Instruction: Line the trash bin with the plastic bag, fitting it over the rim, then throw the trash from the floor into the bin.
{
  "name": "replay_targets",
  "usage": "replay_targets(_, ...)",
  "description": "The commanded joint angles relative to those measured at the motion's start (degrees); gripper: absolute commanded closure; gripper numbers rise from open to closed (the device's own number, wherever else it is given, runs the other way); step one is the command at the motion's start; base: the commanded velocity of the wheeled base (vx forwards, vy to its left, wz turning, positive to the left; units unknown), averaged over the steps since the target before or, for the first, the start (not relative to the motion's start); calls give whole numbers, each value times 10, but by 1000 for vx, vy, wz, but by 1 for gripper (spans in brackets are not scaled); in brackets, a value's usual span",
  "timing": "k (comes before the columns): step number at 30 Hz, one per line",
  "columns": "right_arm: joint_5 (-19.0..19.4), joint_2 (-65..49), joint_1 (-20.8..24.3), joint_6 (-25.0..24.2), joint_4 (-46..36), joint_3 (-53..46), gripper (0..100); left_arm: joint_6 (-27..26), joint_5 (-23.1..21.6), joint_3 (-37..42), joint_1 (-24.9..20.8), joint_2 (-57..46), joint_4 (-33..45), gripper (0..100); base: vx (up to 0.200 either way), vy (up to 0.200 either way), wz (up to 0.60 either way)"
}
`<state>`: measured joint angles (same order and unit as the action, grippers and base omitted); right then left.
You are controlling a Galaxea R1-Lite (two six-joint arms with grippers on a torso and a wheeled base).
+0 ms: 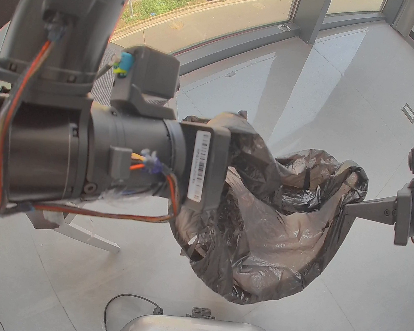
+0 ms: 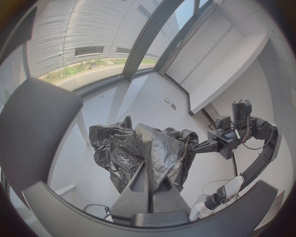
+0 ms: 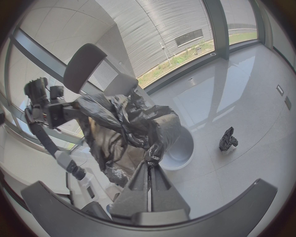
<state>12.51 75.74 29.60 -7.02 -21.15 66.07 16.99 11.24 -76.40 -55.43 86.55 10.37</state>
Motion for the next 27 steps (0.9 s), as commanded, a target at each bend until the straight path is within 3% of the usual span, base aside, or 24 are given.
replay_targets(1,40,-3,-20,-1,-58,71,100,45,-3,8,1,24,15,100,0,0,0)
replay_targets(14,43,-8,-22,1,-172,88,100,53,-32,13,3,105,14,100,0,0,0)
replay_targets(27,43,64,-62,41,-175,44,100,71,-79,-37,30,210,12,100,0,0,0)
